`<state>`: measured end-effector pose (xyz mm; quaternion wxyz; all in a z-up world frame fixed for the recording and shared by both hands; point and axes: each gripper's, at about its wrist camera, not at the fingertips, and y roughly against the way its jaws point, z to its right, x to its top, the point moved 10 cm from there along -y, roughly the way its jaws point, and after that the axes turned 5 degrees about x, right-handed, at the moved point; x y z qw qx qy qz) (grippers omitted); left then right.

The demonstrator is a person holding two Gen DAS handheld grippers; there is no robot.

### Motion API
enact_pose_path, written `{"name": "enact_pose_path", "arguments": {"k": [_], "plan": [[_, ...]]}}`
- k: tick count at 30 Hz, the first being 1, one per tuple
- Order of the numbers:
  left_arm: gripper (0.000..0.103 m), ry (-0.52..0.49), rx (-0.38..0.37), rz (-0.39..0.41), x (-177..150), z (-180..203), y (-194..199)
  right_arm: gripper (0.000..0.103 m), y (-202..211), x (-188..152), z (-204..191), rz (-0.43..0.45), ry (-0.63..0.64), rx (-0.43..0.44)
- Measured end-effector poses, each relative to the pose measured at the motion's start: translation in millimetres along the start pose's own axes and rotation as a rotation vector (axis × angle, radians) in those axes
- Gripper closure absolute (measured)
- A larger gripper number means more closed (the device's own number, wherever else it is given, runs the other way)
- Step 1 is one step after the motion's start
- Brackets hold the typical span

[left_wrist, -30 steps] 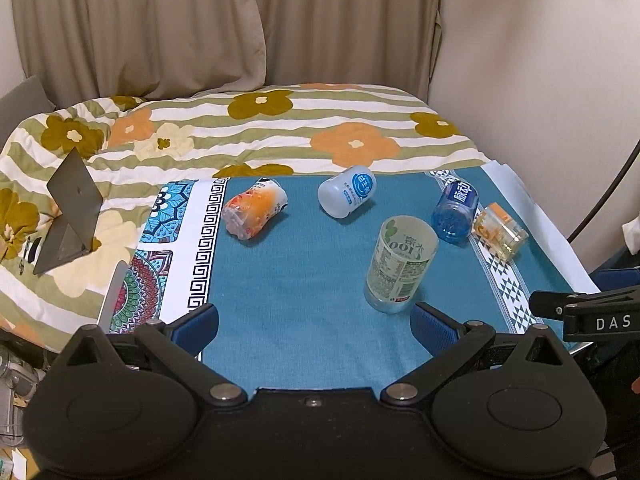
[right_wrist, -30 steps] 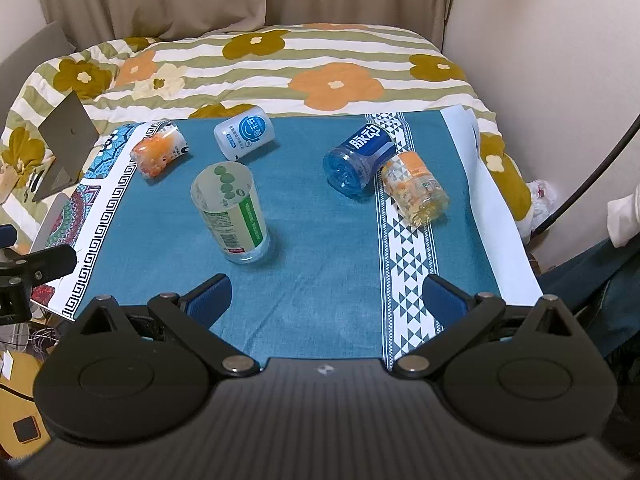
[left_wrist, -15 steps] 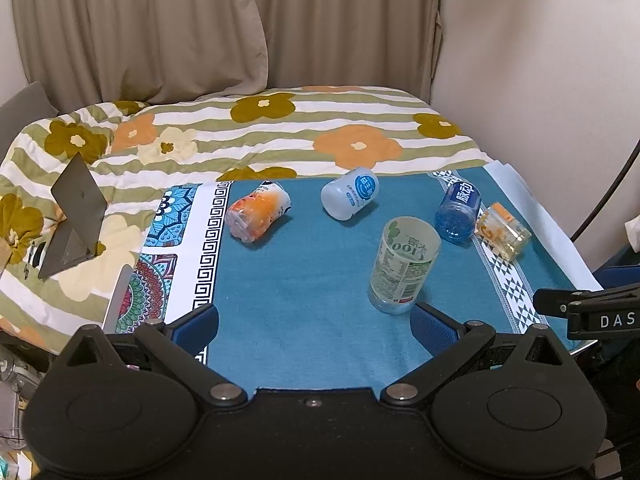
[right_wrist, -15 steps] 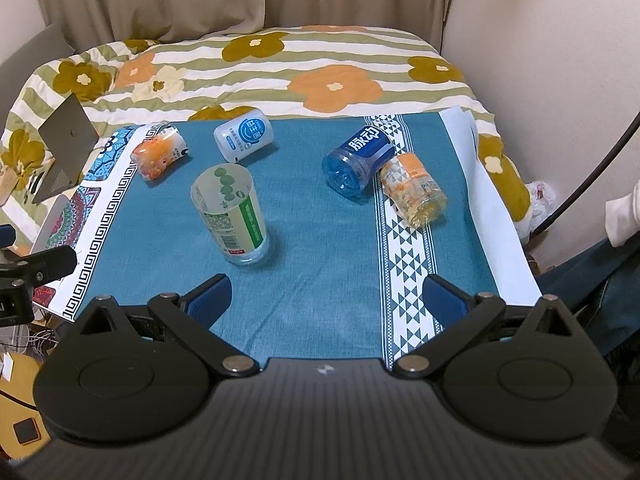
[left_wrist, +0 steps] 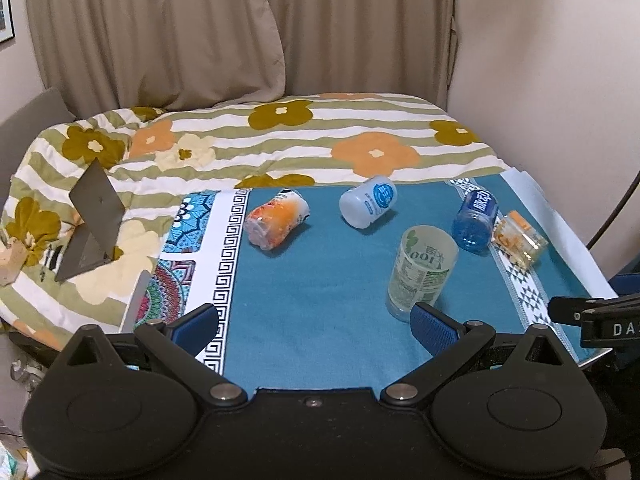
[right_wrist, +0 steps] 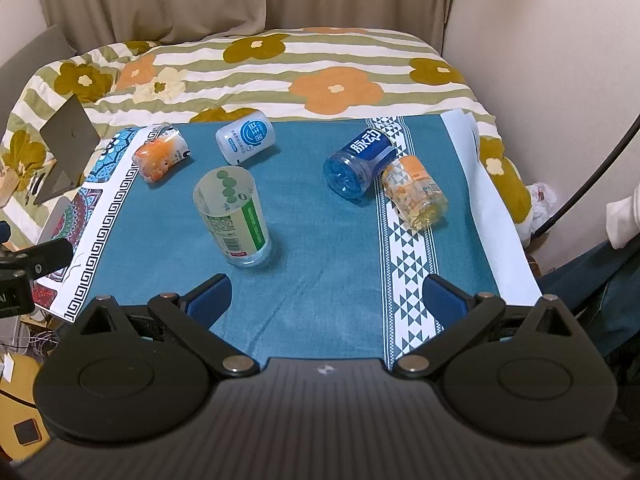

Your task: Flip cup upright

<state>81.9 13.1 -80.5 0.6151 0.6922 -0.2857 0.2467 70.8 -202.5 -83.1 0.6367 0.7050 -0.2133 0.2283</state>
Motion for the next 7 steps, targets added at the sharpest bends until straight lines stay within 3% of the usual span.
{"name": "enact_pose_path", "arguments": {"k": [7], "plan": [[0.000,-0.016,0.008,0.032,2.9,0.9,2.5,0.000,-0.4,-1.2,-0.5,0.001,0.002,0.001]]}}
